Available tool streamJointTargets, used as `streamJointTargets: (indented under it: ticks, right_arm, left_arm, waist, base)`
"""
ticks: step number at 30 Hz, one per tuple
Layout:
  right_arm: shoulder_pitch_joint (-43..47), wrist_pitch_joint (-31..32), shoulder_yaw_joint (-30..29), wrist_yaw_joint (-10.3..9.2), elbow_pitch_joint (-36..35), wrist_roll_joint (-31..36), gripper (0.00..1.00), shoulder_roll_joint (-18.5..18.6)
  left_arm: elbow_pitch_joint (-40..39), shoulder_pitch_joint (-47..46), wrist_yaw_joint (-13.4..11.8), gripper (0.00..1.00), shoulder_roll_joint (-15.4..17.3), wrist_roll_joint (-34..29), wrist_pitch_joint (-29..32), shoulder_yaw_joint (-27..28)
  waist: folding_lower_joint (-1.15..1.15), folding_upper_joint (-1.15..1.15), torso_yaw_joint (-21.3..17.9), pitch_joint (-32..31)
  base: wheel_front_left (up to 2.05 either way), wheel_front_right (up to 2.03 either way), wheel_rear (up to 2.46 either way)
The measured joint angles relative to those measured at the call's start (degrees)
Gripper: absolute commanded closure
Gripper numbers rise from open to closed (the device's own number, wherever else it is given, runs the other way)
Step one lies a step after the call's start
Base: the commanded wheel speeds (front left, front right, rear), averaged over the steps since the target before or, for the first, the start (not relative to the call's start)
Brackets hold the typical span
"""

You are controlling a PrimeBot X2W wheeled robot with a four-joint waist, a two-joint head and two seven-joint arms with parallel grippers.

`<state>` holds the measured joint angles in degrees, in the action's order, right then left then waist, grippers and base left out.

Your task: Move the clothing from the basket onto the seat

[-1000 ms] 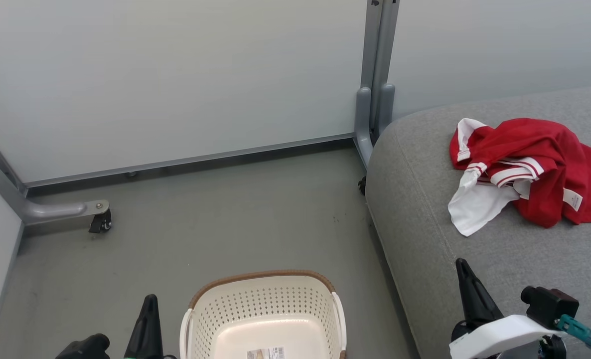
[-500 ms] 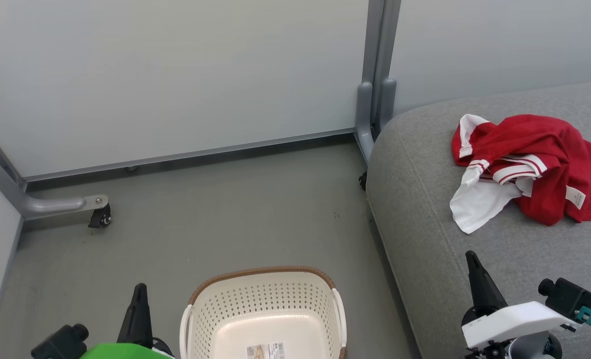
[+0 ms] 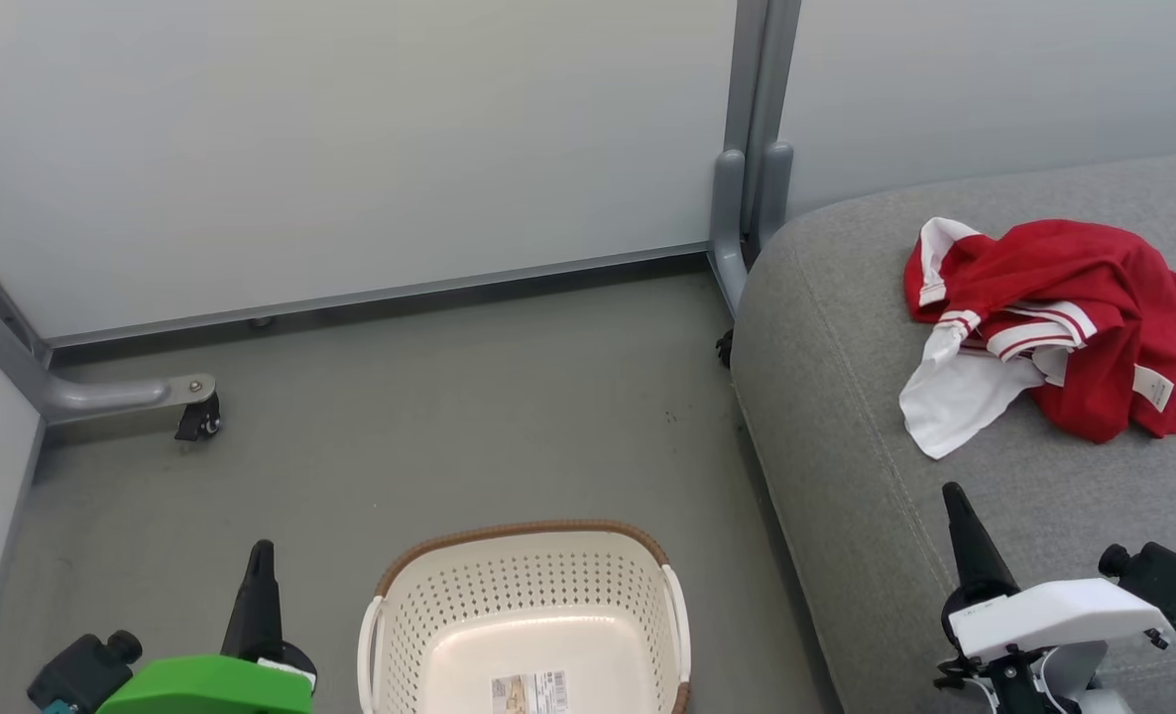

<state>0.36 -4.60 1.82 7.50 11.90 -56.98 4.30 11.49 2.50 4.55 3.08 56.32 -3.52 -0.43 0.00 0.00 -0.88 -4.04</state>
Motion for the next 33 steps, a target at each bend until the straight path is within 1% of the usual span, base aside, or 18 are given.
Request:
streamJointTargets:
  ticks: [17,33]
  right_arm:
    - [-1.93,2.59,-1.71,-0.02,0.54,-10.8,1.0,0.03]
    - [-3.16,5.0,-3.27,-0.02,1.01,-19.5,1.0,0.03]
  left_arm:
    - [0.69,-2.32,0.79,1.0,0.09,10.69,2.75,1.77]
    - [1.43,-4.39,1.49,1.0,0.11,19.19,4.98,3.18]
  waist:
    - [0.0,0.0,0.21,0.99]
    - [0.0,0.0,0.4,1.91]
  base:
    - [0.0,0.0,0.0]
    - [0.0,0.0,0.0]
